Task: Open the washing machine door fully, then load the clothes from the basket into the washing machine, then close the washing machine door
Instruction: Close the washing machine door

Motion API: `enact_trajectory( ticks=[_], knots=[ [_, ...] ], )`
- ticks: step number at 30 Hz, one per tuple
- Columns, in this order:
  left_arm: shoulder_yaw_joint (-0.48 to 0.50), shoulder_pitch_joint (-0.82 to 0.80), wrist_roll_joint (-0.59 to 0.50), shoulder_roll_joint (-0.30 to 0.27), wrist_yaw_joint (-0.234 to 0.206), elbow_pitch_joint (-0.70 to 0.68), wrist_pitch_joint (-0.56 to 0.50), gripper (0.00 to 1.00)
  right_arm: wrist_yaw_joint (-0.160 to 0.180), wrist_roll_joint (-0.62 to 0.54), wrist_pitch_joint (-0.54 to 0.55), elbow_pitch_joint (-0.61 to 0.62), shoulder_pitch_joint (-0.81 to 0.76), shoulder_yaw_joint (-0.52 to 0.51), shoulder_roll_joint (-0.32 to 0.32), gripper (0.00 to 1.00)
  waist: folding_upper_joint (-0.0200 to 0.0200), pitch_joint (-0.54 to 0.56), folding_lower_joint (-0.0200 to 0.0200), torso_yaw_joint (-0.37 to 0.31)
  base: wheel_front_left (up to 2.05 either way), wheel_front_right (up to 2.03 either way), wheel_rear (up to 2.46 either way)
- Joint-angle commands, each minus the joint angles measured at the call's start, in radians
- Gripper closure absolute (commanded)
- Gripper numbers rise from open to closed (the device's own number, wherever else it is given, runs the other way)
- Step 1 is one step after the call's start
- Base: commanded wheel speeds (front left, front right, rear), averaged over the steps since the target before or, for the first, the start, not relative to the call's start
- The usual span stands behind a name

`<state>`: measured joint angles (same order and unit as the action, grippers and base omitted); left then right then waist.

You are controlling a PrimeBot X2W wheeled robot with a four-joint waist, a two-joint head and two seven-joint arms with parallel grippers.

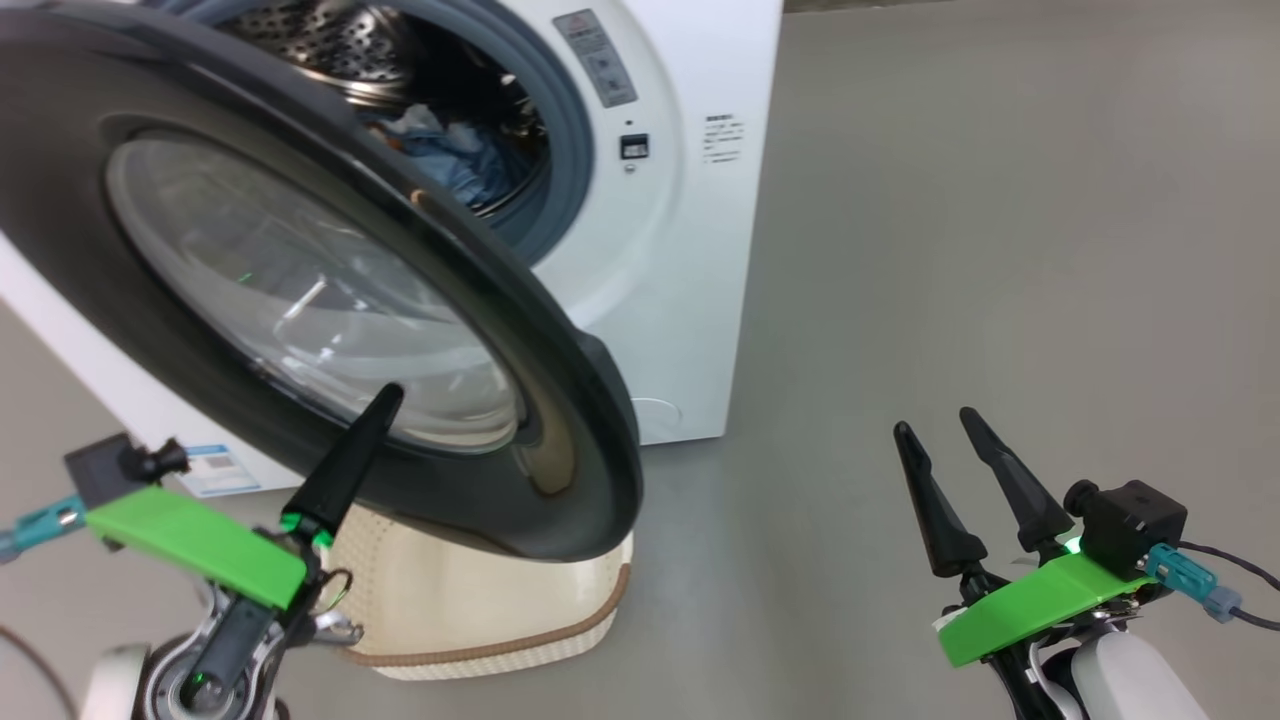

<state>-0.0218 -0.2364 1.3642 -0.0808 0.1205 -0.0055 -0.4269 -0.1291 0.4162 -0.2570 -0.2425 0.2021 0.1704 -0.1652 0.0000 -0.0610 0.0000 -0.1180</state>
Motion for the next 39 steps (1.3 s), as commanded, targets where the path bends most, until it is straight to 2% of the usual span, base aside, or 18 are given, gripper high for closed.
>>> enact_trajectory(
  ticks=[1, 2, 3, 14, 17, 21, 27, 35, 39],
  knots=[
    [0.031, -0.004, -0.029, -0.032, 0.01, -0.04, 0.015, 0.64, -0.002, -0.009, -0.005, 0.027, 0.011, 0.013, -0.003, 0.0, 0.0, 0.002, 0.0, 0.021, 0.0, 0.0, 0.0],
    [0.03, 0.004, -0.046, -0.036, 0.01, -0.048, 0.026, 0.51, -0.002, -0.009, -0.005, 0.028, 0.011, 0.011, -0.004, 0.0, 0.0, 0.002, 0.0, 0.027, 0.0, 0.0, 0.0],
    [0.029, 0.012, -0.062, -0.041, 0.01, -0.056, 0.037, 0.01, -0.002, -0.009, -0.005, 0.028, 0.011, 0.01, -0.005, 0.0, 0.0, 0.002, 0.0, 0.032, 0.0, 0.0, 0.0],
    [0.023, 0.099, -0.331, -0.102, 0.01, -0.09, 0.286, 0.0, -0.002, -0.007, -0.005, 0.029, 0.014, 0.016, -0.018, 0.0, 0.0, 0.011, 0.0, 0.061, 0.0, 0.0, 0.0],
    [0.011, 0.131, -0.406, -0.117, 0.01, -0.073, 0.382, 0.0, -0.002, -0.006, -0.005, 0.029, 0.012, 0.019, -0.022, 0.0, 0.0, 0.014, 0.0, 0.06, 0.0, 0.0, 0.0],
    [-0.007, 0.163, -0.45, -0.121, 0.01, -0.046, 0.467, 0.0, -0.002, -0.003, -0.005, 0.027, 0.011, 0.022, -0.027, 0.0, 0.0, 0.019, 0.0, 0.058, 0.0, 0.0, 0.0],
    [-0.034, 0.201, -0.628, -0.161, 0.004, 0.029, 0.627, 0.0, -0.002, 0.001, -0.005, 0.023, 0.009, 0.026, -0.036, 0.0, 0.0, 0.03, 0.0, 0.056, 0.0, 0.0, 0.0],
    [-0.029, 0.219, -0.817, -0.149, -0.042, 0.07, 0.685, 0.0, -0.002, 0.001, -0.005, 0.023, 0.002, 0.025, -0.043, 0.0, 0.0, 0.036, 0.0, 0.057, 0.0, 0.0, 0.0],
    [-0.01, 0.22, -0.881, -0.127, -0.048, 0.059, 0.688, 0.0, -0.002, 0.0, -0.005, 0.023, -0.001, 0.021, -0.047, 0.0, 0.0, 0.031, 0.0, 0.061, 0.0, 0.0, 0.0]
  ],
)
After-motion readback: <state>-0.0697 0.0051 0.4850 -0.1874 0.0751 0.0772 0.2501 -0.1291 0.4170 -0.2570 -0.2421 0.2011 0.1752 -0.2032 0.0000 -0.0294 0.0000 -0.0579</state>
